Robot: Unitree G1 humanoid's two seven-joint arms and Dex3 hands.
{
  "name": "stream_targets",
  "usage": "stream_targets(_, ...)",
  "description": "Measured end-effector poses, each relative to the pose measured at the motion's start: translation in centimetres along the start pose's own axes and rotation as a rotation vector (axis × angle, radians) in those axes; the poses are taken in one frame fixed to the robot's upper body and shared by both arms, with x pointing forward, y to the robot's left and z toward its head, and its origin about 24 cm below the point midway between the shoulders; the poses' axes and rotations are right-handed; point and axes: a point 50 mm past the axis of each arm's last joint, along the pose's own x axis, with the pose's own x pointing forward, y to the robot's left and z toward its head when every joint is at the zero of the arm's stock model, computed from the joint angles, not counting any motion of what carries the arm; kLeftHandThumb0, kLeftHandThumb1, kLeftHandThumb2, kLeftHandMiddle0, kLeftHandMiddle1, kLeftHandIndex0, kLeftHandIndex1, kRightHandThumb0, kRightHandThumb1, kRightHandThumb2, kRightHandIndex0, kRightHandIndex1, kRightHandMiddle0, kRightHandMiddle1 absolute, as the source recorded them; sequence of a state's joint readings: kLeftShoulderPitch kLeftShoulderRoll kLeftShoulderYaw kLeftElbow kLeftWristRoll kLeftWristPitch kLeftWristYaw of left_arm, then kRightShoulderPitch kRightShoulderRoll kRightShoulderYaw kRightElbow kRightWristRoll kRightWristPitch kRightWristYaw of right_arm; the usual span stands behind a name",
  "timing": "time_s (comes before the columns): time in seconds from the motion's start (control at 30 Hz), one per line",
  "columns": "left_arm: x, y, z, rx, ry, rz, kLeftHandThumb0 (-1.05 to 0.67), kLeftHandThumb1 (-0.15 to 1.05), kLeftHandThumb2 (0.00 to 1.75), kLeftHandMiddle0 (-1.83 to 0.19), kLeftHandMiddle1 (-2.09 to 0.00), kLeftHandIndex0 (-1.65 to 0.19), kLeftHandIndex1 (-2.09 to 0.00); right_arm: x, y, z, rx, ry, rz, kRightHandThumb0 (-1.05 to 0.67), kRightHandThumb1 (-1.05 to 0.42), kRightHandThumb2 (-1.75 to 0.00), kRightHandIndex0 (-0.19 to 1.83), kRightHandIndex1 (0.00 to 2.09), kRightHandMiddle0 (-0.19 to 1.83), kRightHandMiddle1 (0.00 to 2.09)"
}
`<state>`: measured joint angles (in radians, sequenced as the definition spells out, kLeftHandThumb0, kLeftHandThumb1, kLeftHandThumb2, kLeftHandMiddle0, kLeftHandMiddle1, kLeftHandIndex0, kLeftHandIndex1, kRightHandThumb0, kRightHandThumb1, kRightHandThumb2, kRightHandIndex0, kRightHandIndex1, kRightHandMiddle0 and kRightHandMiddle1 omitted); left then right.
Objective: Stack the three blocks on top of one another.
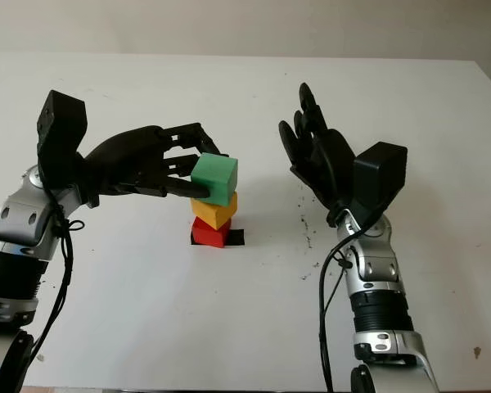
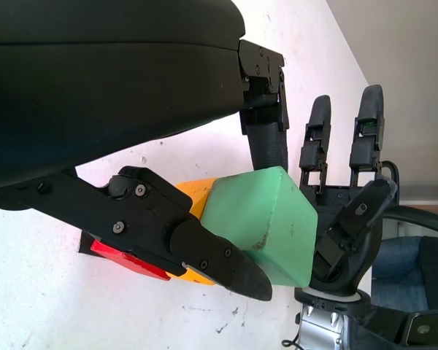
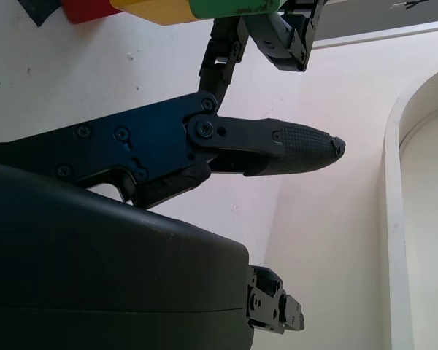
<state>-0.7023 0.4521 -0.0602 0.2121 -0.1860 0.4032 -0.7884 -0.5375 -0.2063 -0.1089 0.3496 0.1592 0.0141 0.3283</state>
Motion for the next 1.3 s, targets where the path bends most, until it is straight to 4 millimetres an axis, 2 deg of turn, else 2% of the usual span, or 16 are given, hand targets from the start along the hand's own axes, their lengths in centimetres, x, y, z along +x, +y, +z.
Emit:
stream_targets(0.47, -0.4, -0.2, 0.0, 0.013, -0.025, -0.009, -0.35, 0.97, 0.05, -0.09, -0.04, 0.01, -1.65, 0.0, 0.0, 0.0, -0.001, -0.001, 0.005, -0.68, -1.05, -0.46, -0.19, 0.00, -0.19, 0.05)
stream_targets(0.6, -0.6, -0.3, 0.1, 0.040, -0.051, -0.019, -0.33, 0.97, 0.05, -0.06, -0.04, 0.05, -1.45, 0.0, -0.1, 0.0, -0.002, -0.001, 0.004, -0.68, -1.05, -0.46, -0.19, 0.00, -0.19, 0.05)
stream_targets(0.63, -0.6, -0.3, 0.2, 0.047, -0.057, -0.021, -0.34, 0.97, 0.05, -0.04, -0.04, 0.06, -1.30, 0.0, -0.1, 0.0, -0.003, -0.001, 0.004, -0.68, -1.05, -0.46, -0.19, 0.00, -0.19, 0.05)
stream_targets(0.77, -1.0, -0.2, 0.7, 0.082, -0.091, -0.032, -0.36, 0.95, 0.05, -0.02, -0.05, 0.07, -1.07, 0.0, -0.1, 0.0, -0.003, -0.001, 0.004, -0.70, -1.05, -0.45, -0.19, 0.00, -0.19, 0.05)
stream_targets(0.8, -1.0, -0.2, 0.7, 0.089, -0.097, -0.034, -0.37, 0.95, 0.05, -0.02, -0.05, 0.07, -0.95, 0.0, -0.1, 0.0, -0.003, -0.001, 0.005, -0.70, -1.05, -0.45, -0.19, 0.00, -0.19, 0.05)
stream_targets(0.93, -1.2, -0.3, 0.7, 0.101, -0.108, -0.049, -0.39, 0.94, 0.05, 0.01, -0.05, 0.06, -0.75, 0.0, -0.1, 0.0, -0.002, -0.001, 0.006, -0.70, -1.05, -0.45, -0.19, 0.00, -0.19, 0.05)
stream_targets(1.1, -1.7, -0.1, 0.3, 0.108, -0.096, -0.053, -0.43, 0.93, 0.05, 0.05, -0.04, 0.07, -0.66, -0.1, -0.1, 0.0, -0.001, -0.001, 0.002, -0.70, -1.05, -0.44, -0.19, 0.00, -0.19, 0.05)
stream_targets(1.3, -2.4, -0.1, 0.2, 0.138, -0.107, -0.037, -0.55, 0.93, 0.05, 0.12, -0.05, 0.06, -0.29, -0.2, -0.1, -0.1, 0.003, 0.002, 0.000, -0.70, -1.05, -0.44, -0.19, 0.00, -0.19, 0.05)
